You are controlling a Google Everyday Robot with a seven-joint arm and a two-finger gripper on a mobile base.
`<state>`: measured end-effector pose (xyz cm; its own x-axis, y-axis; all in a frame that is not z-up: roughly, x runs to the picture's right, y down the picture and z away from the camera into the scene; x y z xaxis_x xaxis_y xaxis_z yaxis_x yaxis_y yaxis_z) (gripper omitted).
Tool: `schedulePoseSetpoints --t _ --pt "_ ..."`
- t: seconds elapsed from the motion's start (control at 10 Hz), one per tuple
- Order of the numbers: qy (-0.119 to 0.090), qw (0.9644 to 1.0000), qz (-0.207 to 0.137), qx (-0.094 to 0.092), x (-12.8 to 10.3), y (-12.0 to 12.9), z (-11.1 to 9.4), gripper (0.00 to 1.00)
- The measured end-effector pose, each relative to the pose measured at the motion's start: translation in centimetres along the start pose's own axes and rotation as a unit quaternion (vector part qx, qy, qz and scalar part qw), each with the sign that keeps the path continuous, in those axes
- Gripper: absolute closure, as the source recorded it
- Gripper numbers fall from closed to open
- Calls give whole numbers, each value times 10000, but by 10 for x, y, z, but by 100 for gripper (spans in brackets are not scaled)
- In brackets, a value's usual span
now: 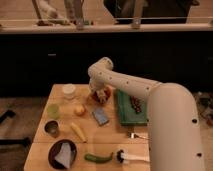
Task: Place eraser in table surface
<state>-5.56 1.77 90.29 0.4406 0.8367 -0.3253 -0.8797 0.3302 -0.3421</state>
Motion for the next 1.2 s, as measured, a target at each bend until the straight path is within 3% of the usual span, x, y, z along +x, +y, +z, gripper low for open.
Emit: schedulePoseSetpoints --t 1.2 --pt "275 9988 380 -107 13 -31 29 20"
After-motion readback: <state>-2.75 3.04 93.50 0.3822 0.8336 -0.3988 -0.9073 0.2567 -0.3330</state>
